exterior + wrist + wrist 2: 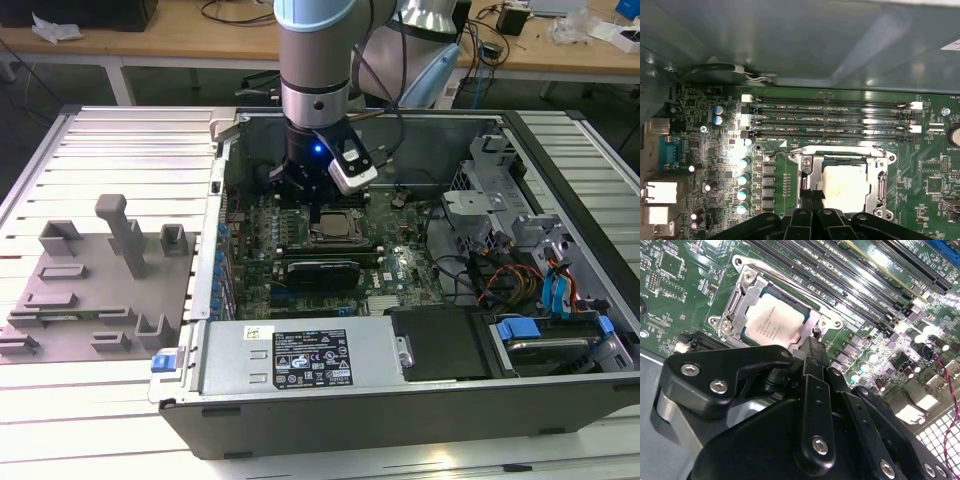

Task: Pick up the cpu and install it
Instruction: 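Close the cpu cover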

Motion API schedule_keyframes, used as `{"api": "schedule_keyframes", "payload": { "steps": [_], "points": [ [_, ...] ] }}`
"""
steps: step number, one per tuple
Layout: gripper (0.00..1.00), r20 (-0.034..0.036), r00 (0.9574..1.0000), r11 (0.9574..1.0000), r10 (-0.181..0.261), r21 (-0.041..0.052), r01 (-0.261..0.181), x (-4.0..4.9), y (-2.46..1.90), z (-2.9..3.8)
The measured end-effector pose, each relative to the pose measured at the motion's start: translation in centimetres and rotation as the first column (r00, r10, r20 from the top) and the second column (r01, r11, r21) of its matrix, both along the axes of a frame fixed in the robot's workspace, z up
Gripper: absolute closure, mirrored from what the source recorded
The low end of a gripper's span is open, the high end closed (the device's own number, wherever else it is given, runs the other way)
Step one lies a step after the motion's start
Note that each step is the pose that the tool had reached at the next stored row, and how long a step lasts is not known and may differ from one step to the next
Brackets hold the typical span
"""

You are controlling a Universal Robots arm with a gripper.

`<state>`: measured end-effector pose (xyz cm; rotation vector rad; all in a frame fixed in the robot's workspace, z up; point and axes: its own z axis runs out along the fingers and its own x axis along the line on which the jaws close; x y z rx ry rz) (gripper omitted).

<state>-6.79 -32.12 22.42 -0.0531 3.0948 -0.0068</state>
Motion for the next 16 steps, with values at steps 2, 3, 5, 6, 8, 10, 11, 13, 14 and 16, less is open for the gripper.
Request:
{"api": "schedule_keyframes", "payload": {
  "steps": [2,3,5,6,8,10,11,13,14,16],
  "points": [
    [0.89,-0.0002,1.0,1.0,0.0,-0.0002,0.0,0.02,-0.01,0.01],
    [0.89,-0.0004,1.0,1.0,0.0,-0.0004,0.0,0.13,-0.01,0.02],
    [0.89,-0.0002,1.0,1.0,0.0,-0.0002,0.0,0.85,0.0,0.01],
    [0.89,-0.0001,1.0,1.0,0.0,-0.0002,0.0,1.28,0.0,0.01],
    [0.89,-0.0001,1.0,1.0,0.0,-0.0002,0.0,2.02,0.0,0.01],
    [0.89,-0.0001,1.0,1.0,0.0,-0.0002,0.0,2.69,0.0,0.01],
    [0.89,-0.0001,1.0,1.0,0.0,-0.0002,0.0,2.94,0.0,0.01],
    [0.89,-0.0002,1.0,1.0,0.0,-0.0002,0.0,3.25,-0.01,0.02],
    [0.89,-0.0002,1.0,1.0,0.0,-0.0002,0.0,3.26,-0.01,0.02],
    [0.89,-0.0001,1.0,1.0,0.0,-0.0002,0.0,3.27,0.0,0.19]
  ]
}}
